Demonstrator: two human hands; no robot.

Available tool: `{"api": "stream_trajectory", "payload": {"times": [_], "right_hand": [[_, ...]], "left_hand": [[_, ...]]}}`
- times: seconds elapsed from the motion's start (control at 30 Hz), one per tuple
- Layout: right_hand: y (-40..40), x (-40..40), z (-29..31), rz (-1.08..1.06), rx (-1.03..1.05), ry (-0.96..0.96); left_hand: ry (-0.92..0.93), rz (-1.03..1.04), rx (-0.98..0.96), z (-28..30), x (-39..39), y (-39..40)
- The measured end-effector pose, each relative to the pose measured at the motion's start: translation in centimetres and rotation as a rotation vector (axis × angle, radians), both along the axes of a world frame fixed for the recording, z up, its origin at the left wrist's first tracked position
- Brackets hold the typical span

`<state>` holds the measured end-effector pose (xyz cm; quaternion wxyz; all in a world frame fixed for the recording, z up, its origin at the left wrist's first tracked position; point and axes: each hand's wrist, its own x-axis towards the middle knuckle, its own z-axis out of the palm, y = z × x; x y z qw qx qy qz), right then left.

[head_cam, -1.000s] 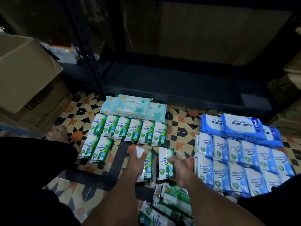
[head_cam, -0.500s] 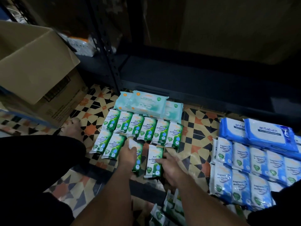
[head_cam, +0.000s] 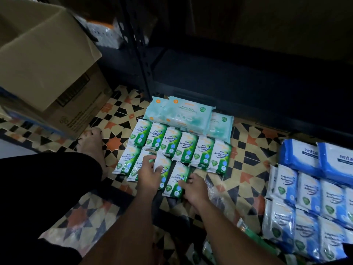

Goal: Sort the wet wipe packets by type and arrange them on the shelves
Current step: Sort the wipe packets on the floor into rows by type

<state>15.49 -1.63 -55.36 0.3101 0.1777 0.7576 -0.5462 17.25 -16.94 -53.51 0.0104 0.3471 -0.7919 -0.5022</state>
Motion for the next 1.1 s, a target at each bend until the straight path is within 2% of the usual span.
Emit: {"api": "stream_trajectory", "payload": {"times": [0.1,0.23,0.3,0.37,0.47,0.7,0.87,0.97,1.1], "right_hand": [[-0.1,0.0,0.3,0.013,0.024,0.063],[0.2,-0.1,0.8,0.088,0.112,0.17],[0.4,0.0,1.1,0.107,0.109,0.151],[0.4,0.0,1.0,0.091,0.101,0.126],[0.2,-0.2,1.2,0.079,0.108,0.109],[-0.5,-0.5,1.4,0.123,0.13,0.086],[0.1,-0.9,2.0,0.11,0.03,-0.016],[1.1,-1.3,2.4,0.106,-0.028,-0.095],[3.9,-1.8,3.4,0.088,-0.004,-0.08]], "left_hand": [[0.034,-0.049,-0.134,-0.8,0.2,-0.2],[0.093,-0.114,-0.635,-1.4,0.9,-0.3],[0.038,-0.156,-0.814,-2.5,1.0,-0.7],[-0.072,-0.146,-0.822,-3.7,1.1,-1.1],[-0.153,-0.152,-0.685,-4.7,1.2,-1.3],[-0.174,-0.236,-0.618,-4.5,0.8,-2.1],[-0.203,-0.254,-0.602,-4.0,0.7,-2.0],[-0.139,-0.204,-0.652,-3.6,0.5,-1.2],[0.137,-0.221,-0.826,-2.3,0.2,1.4]]}}
